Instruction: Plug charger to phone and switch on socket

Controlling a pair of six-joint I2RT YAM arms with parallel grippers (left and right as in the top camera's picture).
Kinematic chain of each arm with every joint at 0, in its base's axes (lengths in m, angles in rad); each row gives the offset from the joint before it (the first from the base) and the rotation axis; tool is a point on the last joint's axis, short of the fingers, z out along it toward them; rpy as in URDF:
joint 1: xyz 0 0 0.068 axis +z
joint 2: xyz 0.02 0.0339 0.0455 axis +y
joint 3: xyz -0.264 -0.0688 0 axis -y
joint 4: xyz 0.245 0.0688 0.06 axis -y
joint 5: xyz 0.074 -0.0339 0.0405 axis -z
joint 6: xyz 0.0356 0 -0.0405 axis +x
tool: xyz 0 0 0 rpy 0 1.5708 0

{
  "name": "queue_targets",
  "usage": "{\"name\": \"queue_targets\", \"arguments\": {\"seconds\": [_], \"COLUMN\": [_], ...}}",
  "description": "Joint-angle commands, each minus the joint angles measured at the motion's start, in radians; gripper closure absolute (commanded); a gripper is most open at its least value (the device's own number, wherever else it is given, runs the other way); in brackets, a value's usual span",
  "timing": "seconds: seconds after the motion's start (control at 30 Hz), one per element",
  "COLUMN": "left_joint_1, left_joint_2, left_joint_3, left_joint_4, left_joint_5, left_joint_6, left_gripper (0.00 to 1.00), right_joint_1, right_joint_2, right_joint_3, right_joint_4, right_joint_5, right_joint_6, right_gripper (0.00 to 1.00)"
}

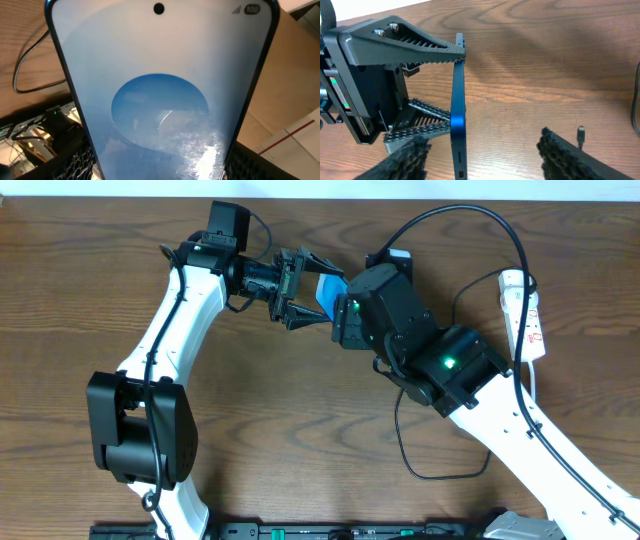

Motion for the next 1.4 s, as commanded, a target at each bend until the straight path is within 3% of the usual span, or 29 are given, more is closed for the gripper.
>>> {"name": "queue_targets", "arguments": {"seconds": [0.0,0.33,0.73,1.37], "left_joint_1": [0.005,0.005,0.005,0.005], "left_joint_2": [-0.021,-0.021,-0.021,-0.021], "left_joint_3": [0.008,0.008,0.008,0.008], "left_joint_4": [0.004,0.016,0.031,0.031], "left_joint_5": [0.037,0.092,0.093,0.116], "left_joint_6": [-0.025,-0.035,-0.035,-0.035], "left_gripper": [0.21,0.21,0.21,0.21], "right_joint_1": [0.002,-0.001,-0.003,-0.003], "right_joint_2": [0.006,0.04,0.04,0.055], "right_joint_3": [0.011,0.011,0.011,0.011], "right_joint_4": [0.0,0.024,0.045,0.089], "right_joint_5": [0.011,-0.037,-0.028,-0.016], "right_joint_6": [0.015,0.026,0.026,0.022], "right_gripper": [0.32,0.38,0.59,0.77]}}
